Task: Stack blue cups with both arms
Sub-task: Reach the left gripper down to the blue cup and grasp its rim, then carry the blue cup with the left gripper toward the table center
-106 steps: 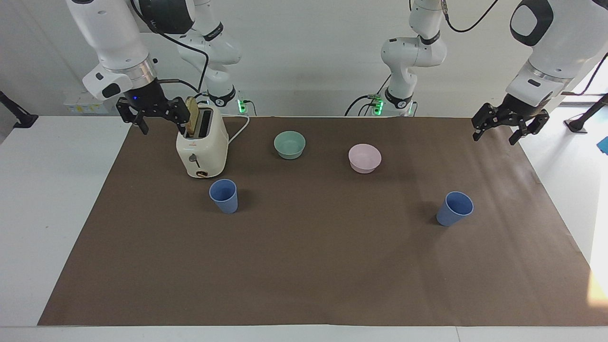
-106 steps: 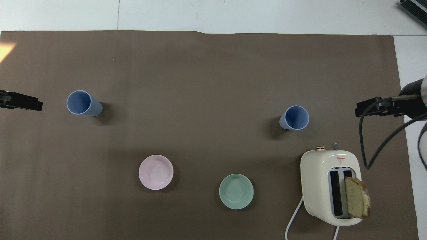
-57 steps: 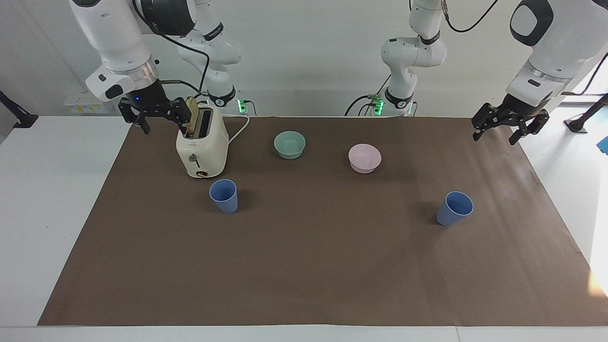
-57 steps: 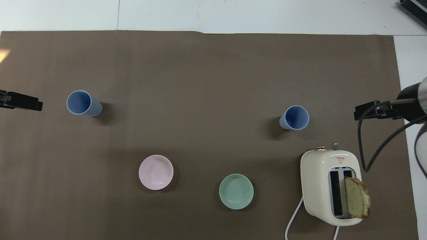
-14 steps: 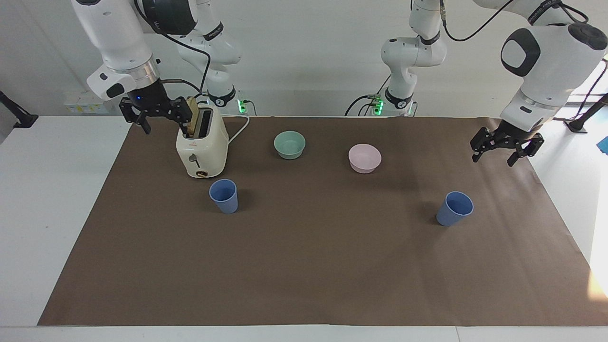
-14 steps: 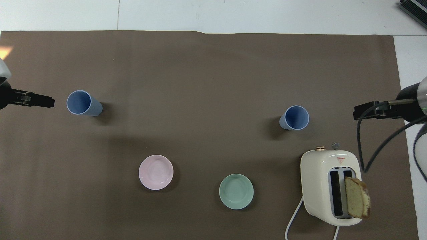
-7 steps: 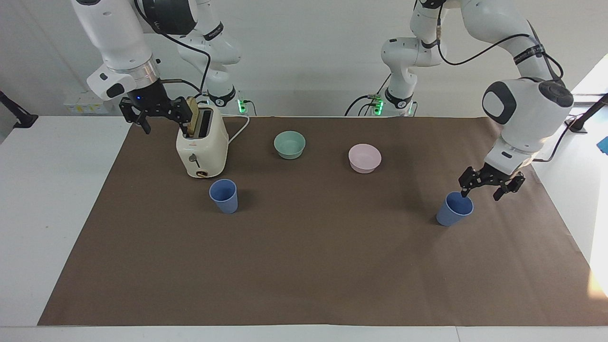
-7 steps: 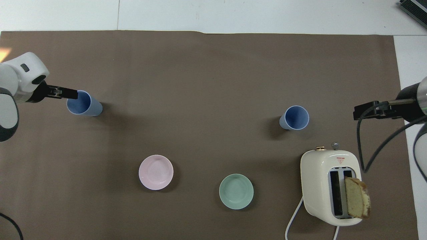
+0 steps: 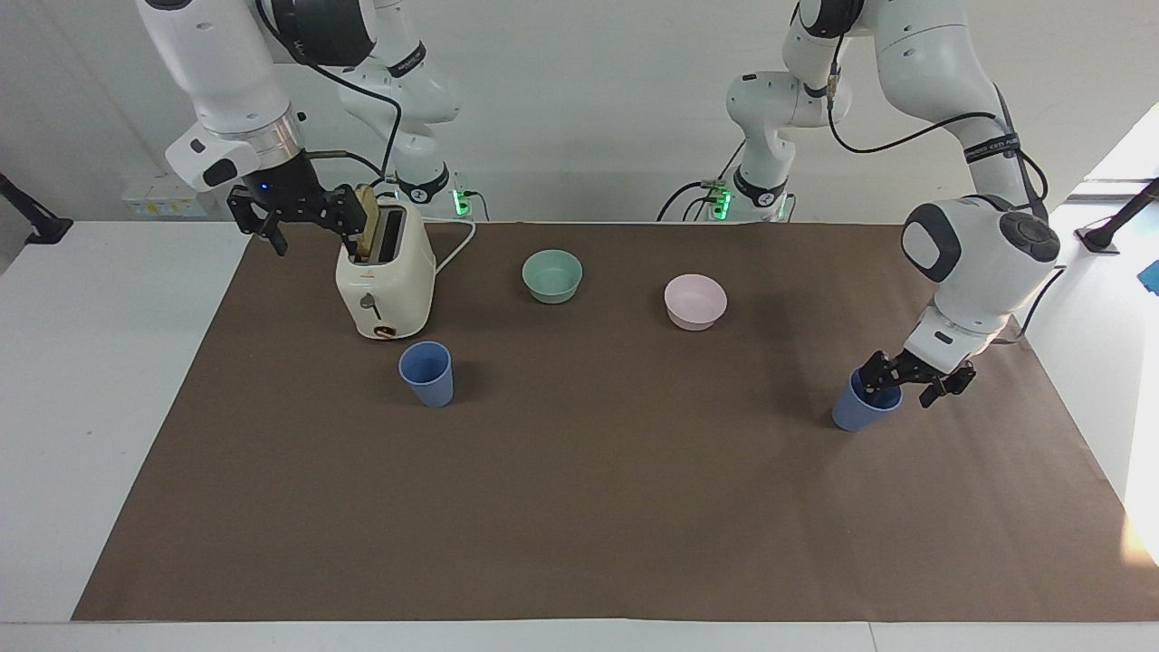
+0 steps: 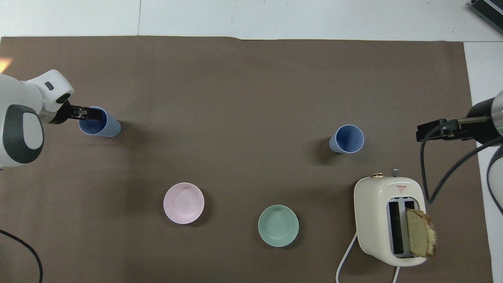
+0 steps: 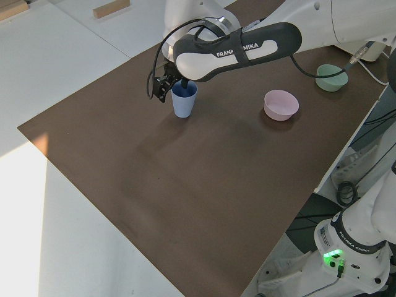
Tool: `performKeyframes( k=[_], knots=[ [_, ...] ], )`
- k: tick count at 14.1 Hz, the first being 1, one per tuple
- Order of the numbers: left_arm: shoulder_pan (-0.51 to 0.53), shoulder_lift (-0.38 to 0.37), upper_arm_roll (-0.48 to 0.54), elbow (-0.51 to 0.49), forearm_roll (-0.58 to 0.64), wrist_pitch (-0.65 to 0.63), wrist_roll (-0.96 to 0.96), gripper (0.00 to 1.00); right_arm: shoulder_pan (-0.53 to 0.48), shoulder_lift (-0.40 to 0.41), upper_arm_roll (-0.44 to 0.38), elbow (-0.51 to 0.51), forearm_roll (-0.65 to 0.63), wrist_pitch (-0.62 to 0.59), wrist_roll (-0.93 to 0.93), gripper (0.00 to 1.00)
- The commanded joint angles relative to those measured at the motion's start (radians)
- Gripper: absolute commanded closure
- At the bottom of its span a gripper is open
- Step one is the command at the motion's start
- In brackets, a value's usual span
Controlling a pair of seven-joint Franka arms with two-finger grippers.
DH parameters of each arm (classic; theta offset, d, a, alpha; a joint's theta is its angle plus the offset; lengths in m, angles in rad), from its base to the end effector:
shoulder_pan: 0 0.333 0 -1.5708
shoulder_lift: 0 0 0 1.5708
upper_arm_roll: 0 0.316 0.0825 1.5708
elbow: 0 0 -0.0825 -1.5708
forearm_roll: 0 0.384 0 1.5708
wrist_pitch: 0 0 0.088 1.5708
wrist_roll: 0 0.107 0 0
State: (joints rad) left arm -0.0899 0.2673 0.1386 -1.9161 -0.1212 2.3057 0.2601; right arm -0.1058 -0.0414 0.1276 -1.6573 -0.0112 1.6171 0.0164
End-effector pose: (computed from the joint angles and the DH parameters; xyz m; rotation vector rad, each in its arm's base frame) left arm 0.6246 0.0236 0.3688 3.0881 -0.2210 0.2067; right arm 0.5448 0.0121 0.6102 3.1252 0.0091 0.0018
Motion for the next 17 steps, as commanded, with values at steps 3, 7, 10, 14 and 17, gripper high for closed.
performKeyframes(
  k=[3, 7, 10, 14, 17],
  knots=[
    [0.001, -0.02, -0.002, -0.046, -0.018, 0.026, 0.008, 1.0, -0.009, -0.025, 0.003, -0.032, 0.027, 0.026, -0.013, 0.0],
    [-0.005, -0.034, -0.002, -0.02, -0.017, 0.003, 0.005, 1.0, -0.009, -0.025, 0.003, -0.032, 0.027, 0.026, -0.013, 0.0],
    [-0.016, -0.069, -0.008, -0.014, -0.017, -0.009, 0.004, 1.0, -0.008, -0.025, 0.003, -0.032, 0.027, 0.026, -0.013, 0.0],
    [-0.089, -0.082, -0.014, 0.0, -0.015, -0.023, -0.086, 1.0, -0.009, -0.025, 0.003, -0.032, 0.027, 0.026, -0.015, 0.0],
    [-0.203, -0.082, -0.016, -0.003, -0.015, -0.008, -0.259, 1.0, -0.009, -0.025, 0.003, -0.032, 0.027, 0.026, -0.015, 0.0]
  ],
)
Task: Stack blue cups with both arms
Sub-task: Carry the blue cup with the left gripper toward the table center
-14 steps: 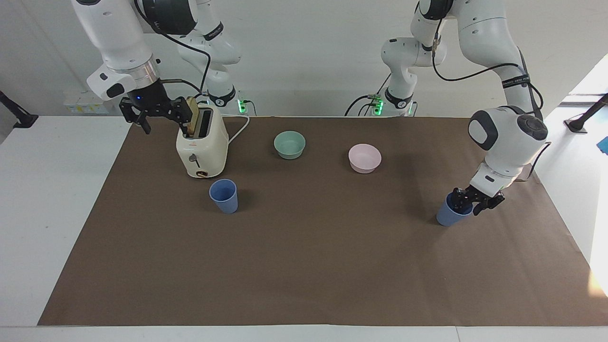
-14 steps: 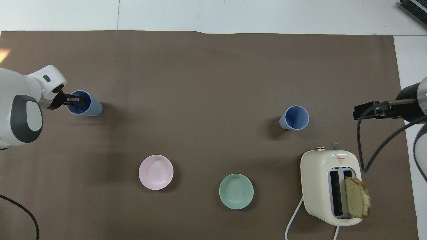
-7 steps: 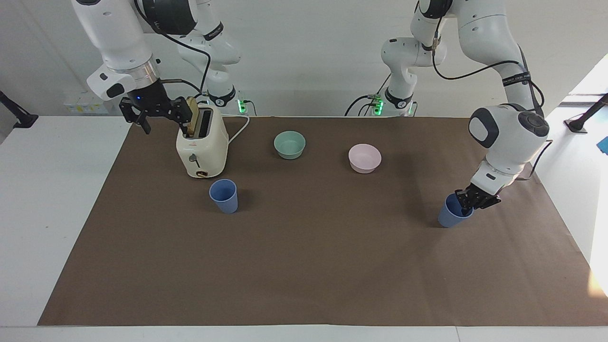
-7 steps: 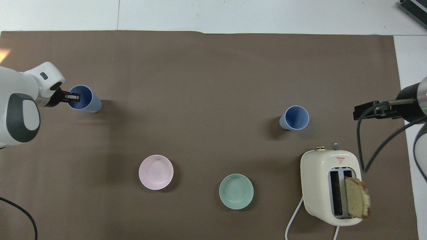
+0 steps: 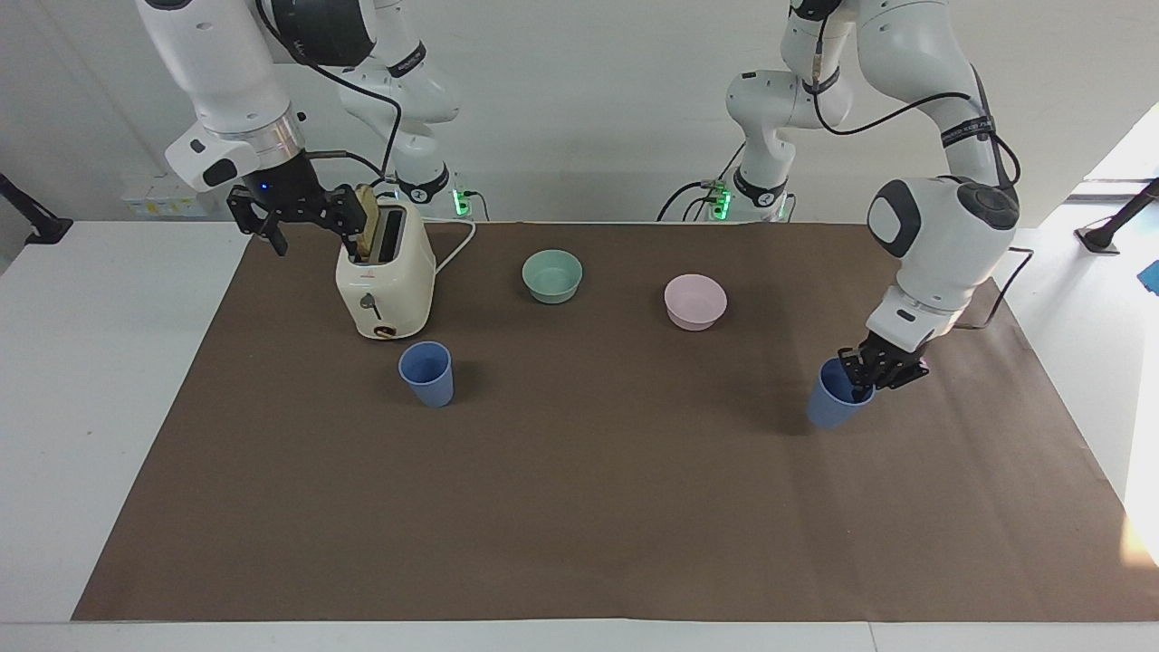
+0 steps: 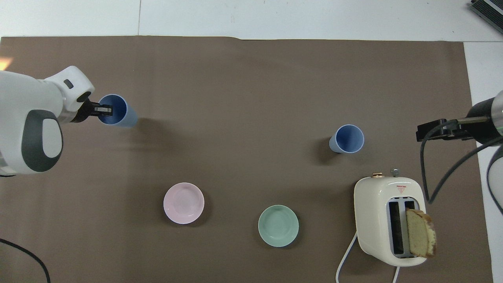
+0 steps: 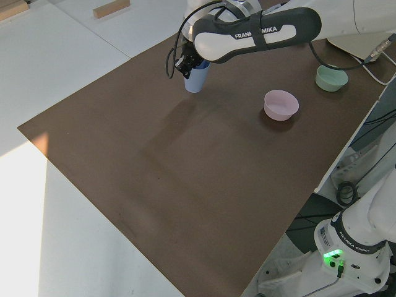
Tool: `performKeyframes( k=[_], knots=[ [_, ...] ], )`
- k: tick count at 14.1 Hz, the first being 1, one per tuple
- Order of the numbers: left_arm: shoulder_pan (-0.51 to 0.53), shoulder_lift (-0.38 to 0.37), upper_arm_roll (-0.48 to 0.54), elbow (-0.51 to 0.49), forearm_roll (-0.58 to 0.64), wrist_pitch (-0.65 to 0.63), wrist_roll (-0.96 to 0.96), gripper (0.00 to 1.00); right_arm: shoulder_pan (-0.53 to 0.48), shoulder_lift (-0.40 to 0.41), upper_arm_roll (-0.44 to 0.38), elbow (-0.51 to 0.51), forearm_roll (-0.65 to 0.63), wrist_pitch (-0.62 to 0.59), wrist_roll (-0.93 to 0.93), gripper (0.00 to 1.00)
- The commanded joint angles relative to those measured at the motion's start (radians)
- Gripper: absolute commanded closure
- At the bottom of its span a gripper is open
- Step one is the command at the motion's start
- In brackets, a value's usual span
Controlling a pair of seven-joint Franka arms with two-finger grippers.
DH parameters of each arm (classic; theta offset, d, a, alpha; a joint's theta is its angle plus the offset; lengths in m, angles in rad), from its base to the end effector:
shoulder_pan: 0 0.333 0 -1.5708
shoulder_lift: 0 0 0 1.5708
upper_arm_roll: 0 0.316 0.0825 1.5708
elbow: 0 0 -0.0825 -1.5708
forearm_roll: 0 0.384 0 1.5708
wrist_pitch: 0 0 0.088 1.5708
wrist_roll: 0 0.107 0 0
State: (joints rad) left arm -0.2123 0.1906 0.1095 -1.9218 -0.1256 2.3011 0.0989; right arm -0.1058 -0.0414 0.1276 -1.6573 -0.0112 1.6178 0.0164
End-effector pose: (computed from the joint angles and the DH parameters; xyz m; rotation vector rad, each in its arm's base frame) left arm 0.6151 -0.0690 0.4126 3.0403 -0.1990 0.2905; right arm 0.5448 0.0121 0.6102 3.1252 0.0091 0.0029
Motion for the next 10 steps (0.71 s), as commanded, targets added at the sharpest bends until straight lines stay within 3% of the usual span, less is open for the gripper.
performKeyframes(
  k=[1, 6, 10],
  knots=[
    [-0.126, -0.002, 0.013, 0.001, -0.011, -0.003, -0.163, 1.0, -0.009, -0.025, 0.003, -0.032, 0.027, 0.025, -0.018, 0.0],
    [-0.32, 0.035, 0.013, -0.009, -0.011, 0.072, -0.407, 1.0, -0.009, -0.025, 0.003, -0.032, 0.027, 0.025, -0.018, 0.0],
    [-0.418, 0.046, 0.012, -0.034, -0.011, 0.089, -0.548, 1.0, -0.011, -0.025, 0.003, -0.032, 0.027, 0.025, -0.018, 0.0]
  ],
)
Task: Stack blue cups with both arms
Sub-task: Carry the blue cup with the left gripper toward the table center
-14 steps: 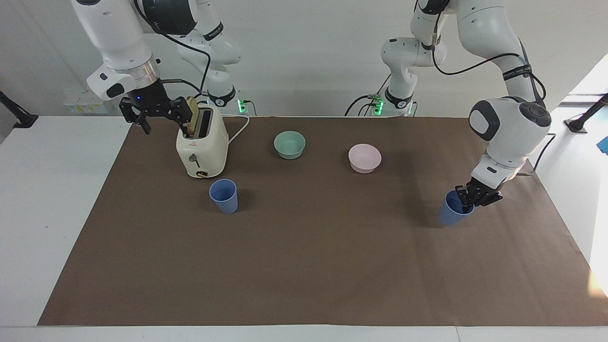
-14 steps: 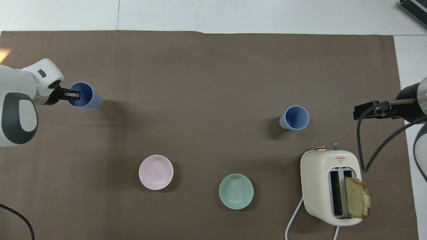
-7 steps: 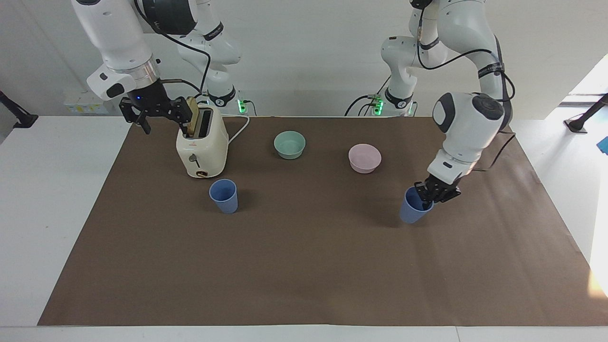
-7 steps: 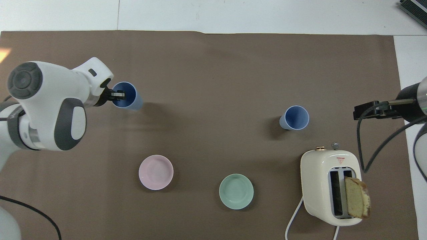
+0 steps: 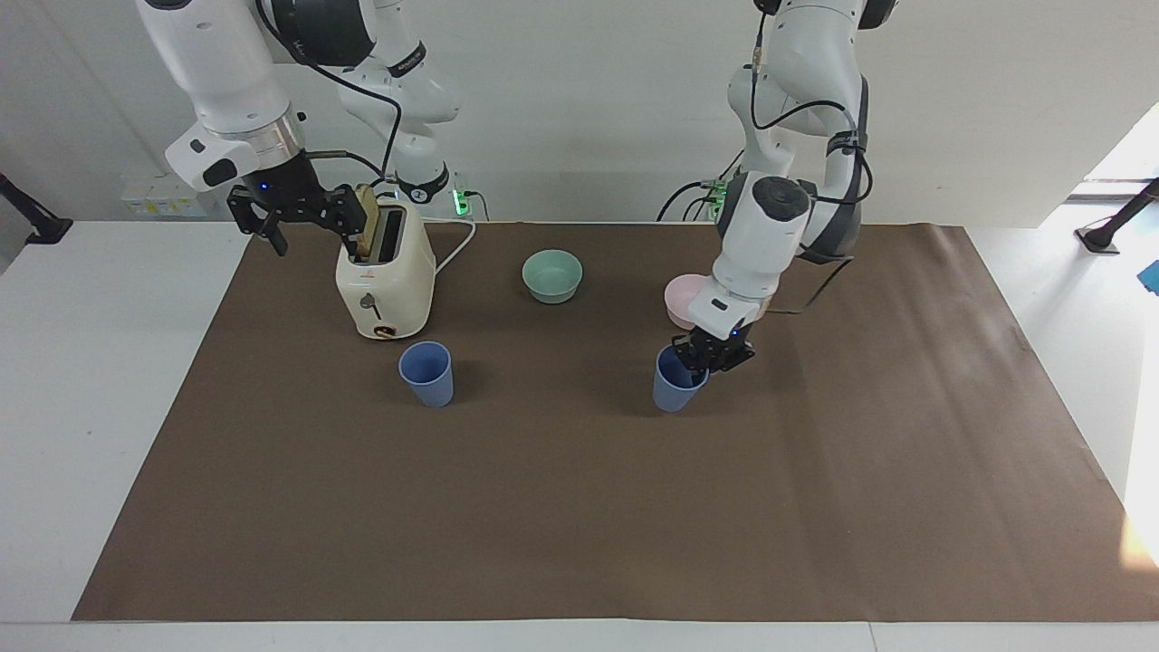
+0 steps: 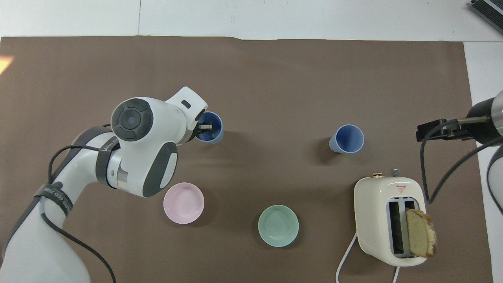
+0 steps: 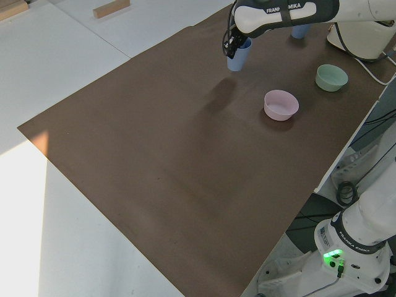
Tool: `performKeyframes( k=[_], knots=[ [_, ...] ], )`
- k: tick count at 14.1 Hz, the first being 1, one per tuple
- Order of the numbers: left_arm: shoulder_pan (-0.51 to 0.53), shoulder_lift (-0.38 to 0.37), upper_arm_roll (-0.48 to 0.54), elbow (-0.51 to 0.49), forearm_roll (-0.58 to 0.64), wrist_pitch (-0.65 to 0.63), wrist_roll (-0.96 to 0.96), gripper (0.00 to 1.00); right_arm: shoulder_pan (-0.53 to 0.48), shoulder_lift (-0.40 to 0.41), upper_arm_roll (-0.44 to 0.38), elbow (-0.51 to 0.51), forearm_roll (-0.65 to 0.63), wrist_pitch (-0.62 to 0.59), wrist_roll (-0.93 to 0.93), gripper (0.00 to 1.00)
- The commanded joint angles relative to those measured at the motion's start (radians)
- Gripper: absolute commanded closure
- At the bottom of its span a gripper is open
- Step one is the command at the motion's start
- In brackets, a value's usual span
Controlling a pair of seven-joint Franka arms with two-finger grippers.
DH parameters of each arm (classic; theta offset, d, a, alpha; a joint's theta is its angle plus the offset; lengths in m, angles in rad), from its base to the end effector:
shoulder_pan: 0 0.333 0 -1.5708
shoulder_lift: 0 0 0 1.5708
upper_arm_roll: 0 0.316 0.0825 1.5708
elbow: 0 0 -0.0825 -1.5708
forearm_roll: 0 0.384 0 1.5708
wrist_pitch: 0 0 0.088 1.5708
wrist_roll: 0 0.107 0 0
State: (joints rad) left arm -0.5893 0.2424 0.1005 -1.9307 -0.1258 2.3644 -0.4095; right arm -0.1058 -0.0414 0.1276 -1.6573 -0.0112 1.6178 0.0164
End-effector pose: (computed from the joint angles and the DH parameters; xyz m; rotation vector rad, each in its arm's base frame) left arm 0.5504 -0.2979 0.3828 2.9847 -0.0050 0.2130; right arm 0.5448 0.0121 0.6102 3.1252 0.0091 0.0029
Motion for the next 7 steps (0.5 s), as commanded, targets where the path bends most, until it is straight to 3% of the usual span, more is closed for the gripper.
performKeyframes(
  k=[1, 4, 5, 7],
  knots=[
    [-0.071, 0.004, 0.021, -0.03, -0.011, 0.029, -0.054, 1.0, -0.012, -0.025, 0.003, -0.032, 0.027, 0.025, -0.018, 0.0],
    [-0.109, 0.043, 0.021, -0.031, -0.011, 0.052, -0.07, 1.0, -0.015, -0.025, 0.003, -0.032, 0.027, 0.025, -0.021, 0.0],
    [-0.109, 0.044, 0.021, -0.025, -0.011, 0.05, -0.075, 0.82, -0.015, -0.025, 0.003, -0.032, 0.027, 0.025, -0.021, 0.0],
    [-0.098, 0.046, 0.021, -0.008, -0.011, 0.05, -0.063, 0.14, -0.015, -0.025, 0.003, -0.032, 0.027, 0.027, -0.023, 0.0]
  ],
)
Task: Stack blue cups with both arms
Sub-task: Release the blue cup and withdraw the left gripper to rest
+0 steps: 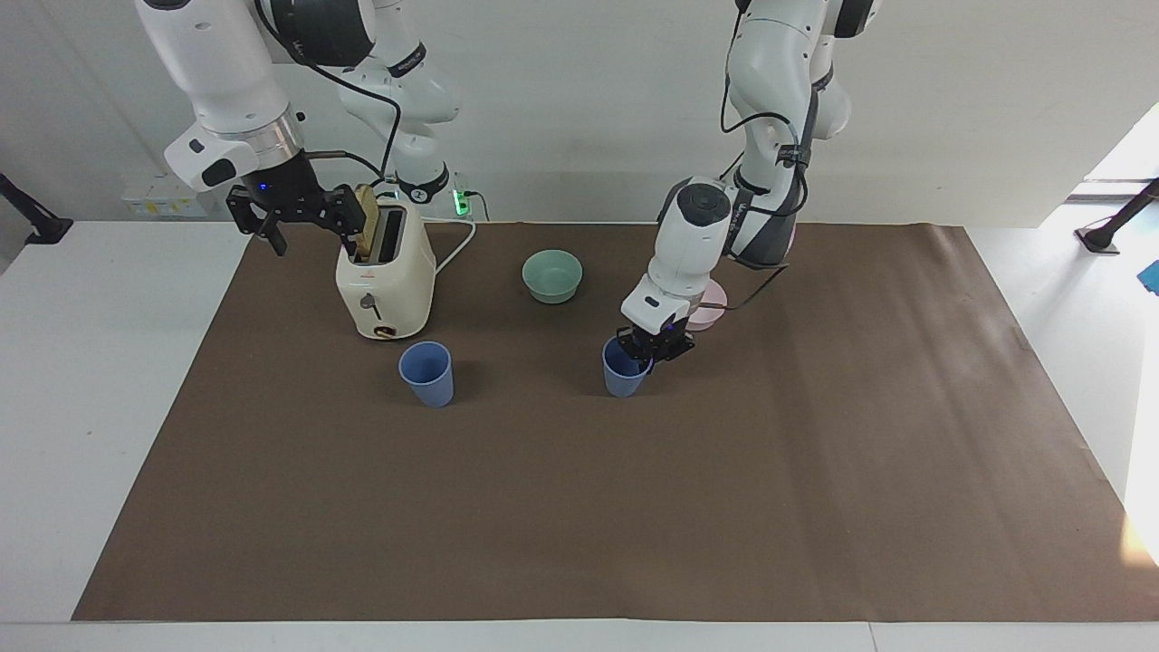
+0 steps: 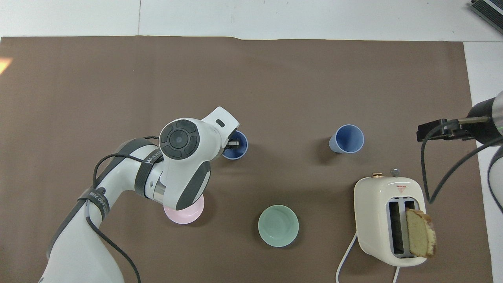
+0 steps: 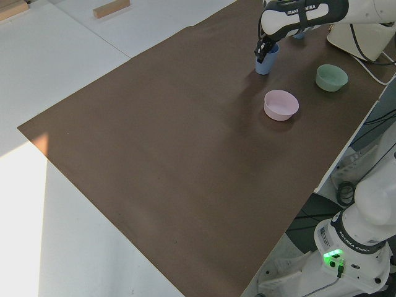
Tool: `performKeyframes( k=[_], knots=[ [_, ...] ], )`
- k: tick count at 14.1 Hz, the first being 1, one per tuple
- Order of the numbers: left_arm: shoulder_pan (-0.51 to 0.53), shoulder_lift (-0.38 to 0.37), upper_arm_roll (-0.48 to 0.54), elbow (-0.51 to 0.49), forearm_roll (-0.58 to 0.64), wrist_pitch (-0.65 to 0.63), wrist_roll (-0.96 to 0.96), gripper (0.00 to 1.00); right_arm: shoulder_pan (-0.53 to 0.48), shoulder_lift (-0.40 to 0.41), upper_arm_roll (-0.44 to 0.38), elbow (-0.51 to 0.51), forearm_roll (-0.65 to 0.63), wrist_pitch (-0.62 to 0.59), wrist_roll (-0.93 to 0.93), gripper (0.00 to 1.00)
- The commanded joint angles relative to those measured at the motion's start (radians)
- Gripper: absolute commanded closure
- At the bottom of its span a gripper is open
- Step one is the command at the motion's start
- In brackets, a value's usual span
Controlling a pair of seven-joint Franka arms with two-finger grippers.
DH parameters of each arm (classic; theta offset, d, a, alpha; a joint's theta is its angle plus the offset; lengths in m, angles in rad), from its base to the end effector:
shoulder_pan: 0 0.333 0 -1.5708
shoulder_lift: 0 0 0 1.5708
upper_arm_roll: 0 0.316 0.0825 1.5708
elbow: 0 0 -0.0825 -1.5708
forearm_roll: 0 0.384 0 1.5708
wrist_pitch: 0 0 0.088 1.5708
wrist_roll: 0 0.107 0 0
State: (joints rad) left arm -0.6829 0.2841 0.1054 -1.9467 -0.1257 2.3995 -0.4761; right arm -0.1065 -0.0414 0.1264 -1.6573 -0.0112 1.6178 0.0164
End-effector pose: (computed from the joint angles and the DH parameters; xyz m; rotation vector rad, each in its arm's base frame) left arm 0.5226 -0.3455 0.3532 2.9955 -0.0340 0.1740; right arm 0.5449 0.0111 0.6102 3.1252 0.0061 0.0029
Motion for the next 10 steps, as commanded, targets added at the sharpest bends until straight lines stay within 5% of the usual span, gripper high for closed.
performKeyframes(
  k=[1, 5, 10],
  knots=[
    [0.002, -0.009, 0.016, 0.011, -0.011, 0.004, 0.008, 0.0, -0.015, -0.025, 0.004, -0.032, 0.027, 0.027, -0.027, 0.0],
    [0.058, -0.086, 0.028, 0.02, -0.003, -0.081, 0.04, 0.0, -0.019, -0.02, 0.004, -0.042, 0.03, 0.034, -0.023, 0.0],
    [0.212, -0.268, 0.028, 0.02, -0.003, -0.331, 0.267, 0.0, -0.018, -0.006, 0.002, -0.186, 0.043, 0.227, -0.01, 0.0]
  ],
)
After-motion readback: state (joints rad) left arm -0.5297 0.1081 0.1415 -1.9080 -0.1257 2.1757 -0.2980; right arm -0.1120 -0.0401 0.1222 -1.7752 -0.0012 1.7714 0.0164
